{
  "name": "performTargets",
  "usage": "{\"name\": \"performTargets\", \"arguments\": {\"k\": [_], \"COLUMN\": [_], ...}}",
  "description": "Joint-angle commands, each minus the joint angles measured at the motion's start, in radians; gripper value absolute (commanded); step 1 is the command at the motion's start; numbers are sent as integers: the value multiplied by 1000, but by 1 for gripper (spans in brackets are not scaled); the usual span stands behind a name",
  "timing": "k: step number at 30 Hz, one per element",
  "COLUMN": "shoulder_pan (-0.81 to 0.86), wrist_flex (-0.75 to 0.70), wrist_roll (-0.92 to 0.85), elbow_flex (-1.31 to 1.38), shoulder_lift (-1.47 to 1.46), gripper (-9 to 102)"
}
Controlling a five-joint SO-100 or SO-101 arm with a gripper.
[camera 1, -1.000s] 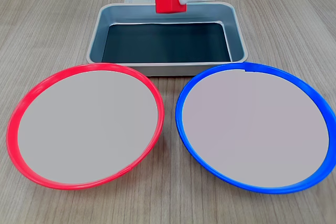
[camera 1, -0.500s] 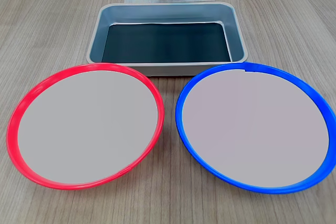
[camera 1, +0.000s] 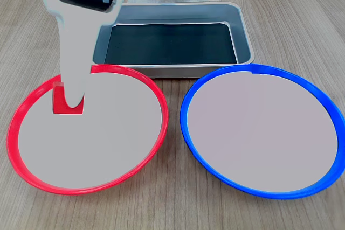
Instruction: Move a red block from tray to red dish
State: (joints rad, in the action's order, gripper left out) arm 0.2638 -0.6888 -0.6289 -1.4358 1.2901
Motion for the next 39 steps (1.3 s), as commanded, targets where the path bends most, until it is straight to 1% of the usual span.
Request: {"name": "performTargets", "arguments": {"k": [1, 2, 5, 9, 11, 13, 14, 15, 18, 20, 23, 25, 26, 28, 29, 30, 35, 37, 39], "shoulder_pan": [0, -2, -6, -17, -25, -38, -46, -57, -94, -120, -187, -224, -242, -250, -256, -256, -250, -239, -235], "wrist_flex": [-3, -3, -5, 49, 94, 153, 183, 216, 331, 373, 242, 86, 23, 17, 28, 25, -51, -104, -137], "wrist_roll": [-14, -15, -14, 52, 140, 229, 272, 311, 422, 491, 543, 565, 606, 770, 834, 853, 790, 762, 739], "elbow_flex": [38, 35, 31, -3, -25, -64, -92, -124, -278, -394, -517, -561, -629, -769, -922, -1032, -1361, -1445, -1483], "shoulder_lift": [17, 25, 60, 152, 219, 296, 341, 391, 565, 687, 873, 960, 1026, 1129, 1238, 1319, 1638, 1758, 1804], "gripper": [14, 21, 36, 39, 42, 42, 39, 33, 0, 0, 0, 0, 0, 0, 0, 0, 0, 0, 0]}}
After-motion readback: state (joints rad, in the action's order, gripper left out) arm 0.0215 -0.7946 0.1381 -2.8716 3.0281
